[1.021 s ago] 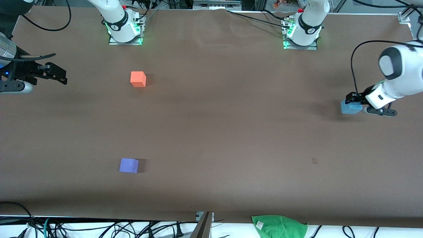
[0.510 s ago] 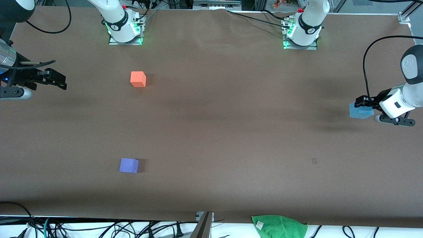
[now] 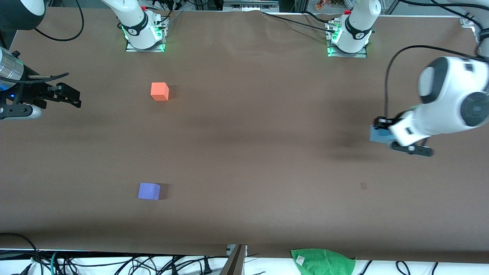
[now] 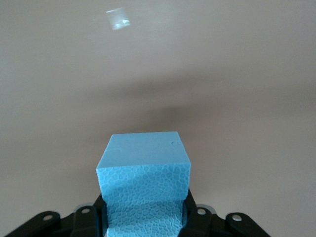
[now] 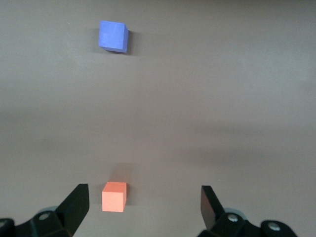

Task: Place blue block between orange and purple blocks
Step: 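Carry the blue cube toward the table middle while the right gripper reaches over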

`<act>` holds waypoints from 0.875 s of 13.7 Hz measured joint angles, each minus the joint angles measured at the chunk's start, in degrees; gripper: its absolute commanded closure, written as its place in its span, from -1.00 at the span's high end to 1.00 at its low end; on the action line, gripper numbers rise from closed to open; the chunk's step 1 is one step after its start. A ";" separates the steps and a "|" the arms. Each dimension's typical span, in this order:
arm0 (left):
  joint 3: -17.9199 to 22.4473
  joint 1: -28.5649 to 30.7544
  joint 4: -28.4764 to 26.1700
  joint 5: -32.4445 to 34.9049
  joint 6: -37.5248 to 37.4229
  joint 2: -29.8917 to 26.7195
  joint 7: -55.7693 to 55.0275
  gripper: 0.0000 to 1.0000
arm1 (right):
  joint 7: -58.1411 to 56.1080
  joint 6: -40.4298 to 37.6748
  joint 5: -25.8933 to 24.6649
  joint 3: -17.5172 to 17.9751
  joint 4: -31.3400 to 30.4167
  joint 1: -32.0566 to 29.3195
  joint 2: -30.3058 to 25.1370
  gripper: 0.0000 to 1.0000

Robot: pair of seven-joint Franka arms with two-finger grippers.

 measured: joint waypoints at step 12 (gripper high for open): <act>-0.43 -25.05 10.28 -7.04 17.45 19.85 -33.28 -0.50 | -1.38 1.08 0.93 0.37 -0.08 1.78 3.44 1.00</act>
